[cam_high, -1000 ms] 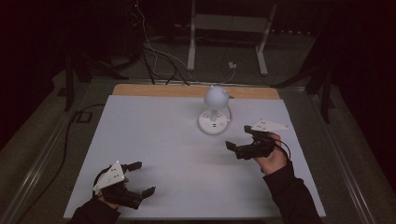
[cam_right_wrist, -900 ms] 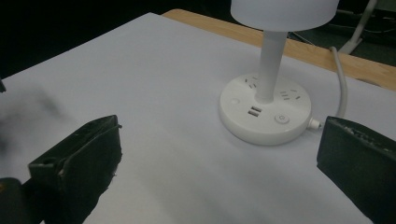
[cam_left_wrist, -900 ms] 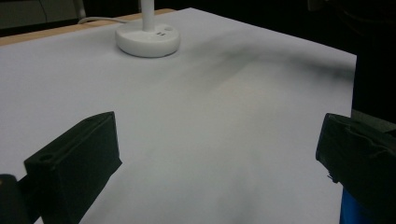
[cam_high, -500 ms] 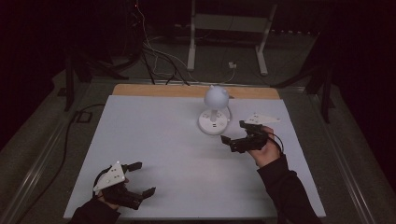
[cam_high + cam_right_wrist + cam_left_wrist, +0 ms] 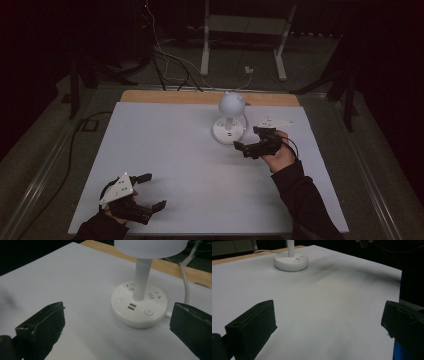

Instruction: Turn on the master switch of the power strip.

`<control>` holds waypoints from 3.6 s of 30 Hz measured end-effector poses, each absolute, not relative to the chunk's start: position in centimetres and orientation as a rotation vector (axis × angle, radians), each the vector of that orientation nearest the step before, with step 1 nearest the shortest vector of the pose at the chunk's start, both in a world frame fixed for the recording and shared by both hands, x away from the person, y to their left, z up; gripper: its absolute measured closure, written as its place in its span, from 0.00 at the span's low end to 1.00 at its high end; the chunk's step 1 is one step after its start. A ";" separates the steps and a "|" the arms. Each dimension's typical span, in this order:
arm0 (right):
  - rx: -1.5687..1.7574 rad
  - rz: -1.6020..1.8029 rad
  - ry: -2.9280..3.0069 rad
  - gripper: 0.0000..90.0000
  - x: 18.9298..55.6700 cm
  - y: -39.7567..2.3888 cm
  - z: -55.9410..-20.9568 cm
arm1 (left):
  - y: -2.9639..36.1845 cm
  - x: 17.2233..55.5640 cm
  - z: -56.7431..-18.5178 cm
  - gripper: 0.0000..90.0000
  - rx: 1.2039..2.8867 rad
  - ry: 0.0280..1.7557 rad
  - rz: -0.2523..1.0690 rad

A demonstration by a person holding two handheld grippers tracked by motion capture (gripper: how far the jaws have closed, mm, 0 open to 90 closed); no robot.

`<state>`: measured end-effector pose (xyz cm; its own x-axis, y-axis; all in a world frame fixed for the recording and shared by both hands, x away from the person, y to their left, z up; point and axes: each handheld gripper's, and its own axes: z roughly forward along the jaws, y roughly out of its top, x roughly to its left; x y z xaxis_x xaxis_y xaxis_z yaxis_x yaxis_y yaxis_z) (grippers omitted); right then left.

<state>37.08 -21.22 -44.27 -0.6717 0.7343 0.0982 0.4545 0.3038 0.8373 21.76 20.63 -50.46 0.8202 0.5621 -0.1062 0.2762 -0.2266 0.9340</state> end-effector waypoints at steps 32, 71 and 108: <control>1.212 1.246 2.193 0.08 41.5 -20.9 -48.3 | 20.7 21.7 -50.4 0.00 1.812 0.649 0.292; 1.271 1.045 2.151 1.00 43.2 -19.1 -49.5 | 20.8 21.8 -50.5 0.00 1.813 0.650 0.290; 1.250 1.004 2.112 1.00 43.2 -18.4 -51.0 | 20.6 21.7 -50.5 0.00 1.818 0.647 0.291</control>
